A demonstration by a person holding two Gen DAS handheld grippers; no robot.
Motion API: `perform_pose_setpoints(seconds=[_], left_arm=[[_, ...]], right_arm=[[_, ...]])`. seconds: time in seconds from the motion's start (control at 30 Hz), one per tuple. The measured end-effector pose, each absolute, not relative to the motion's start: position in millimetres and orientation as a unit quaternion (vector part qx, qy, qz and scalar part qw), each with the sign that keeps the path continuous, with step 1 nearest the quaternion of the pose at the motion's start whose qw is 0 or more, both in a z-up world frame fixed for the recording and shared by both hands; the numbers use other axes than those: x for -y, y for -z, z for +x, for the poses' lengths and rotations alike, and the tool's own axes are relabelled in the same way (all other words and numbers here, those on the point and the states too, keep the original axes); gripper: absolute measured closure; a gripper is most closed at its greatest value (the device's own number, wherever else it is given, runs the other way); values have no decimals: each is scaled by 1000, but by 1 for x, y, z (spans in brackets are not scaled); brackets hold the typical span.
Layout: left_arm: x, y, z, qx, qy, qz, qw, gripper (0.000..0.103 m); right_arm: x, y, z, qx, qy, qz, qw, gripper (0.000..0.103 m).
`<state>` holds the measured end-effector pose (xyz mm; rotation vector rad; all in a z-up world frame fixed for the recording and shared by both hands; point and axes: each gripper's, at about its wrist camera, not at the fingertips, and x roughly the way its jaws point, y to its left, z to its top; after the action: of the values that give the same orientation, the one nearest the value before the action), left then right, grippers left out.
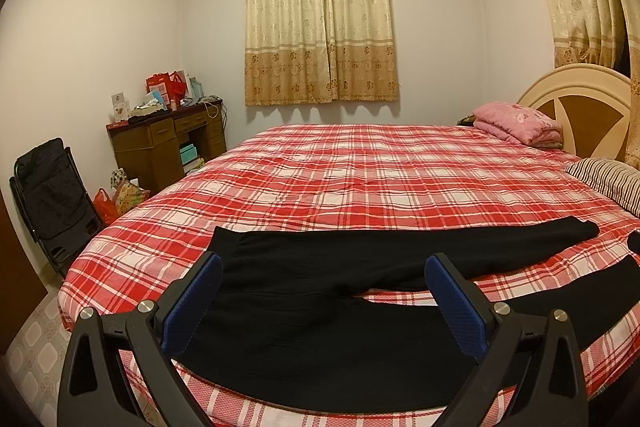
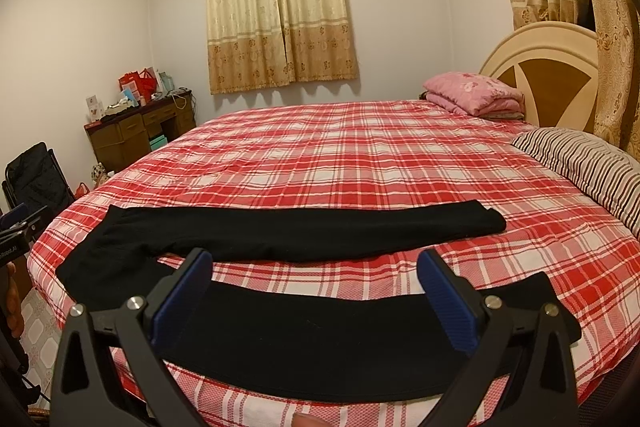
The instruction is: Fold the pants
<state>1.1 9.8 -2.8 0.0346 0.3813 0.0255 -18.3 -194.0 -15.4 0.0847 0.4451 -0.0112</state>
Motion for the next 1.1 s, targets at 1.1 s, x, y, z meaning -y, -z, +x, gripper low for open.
perform_pose_setpoints(seconds=[1.1], left_arm=[[-117,49,106,-253,-76,26,964,1]], right_arm=[[200,47,5,-273,14,45,961,0]])
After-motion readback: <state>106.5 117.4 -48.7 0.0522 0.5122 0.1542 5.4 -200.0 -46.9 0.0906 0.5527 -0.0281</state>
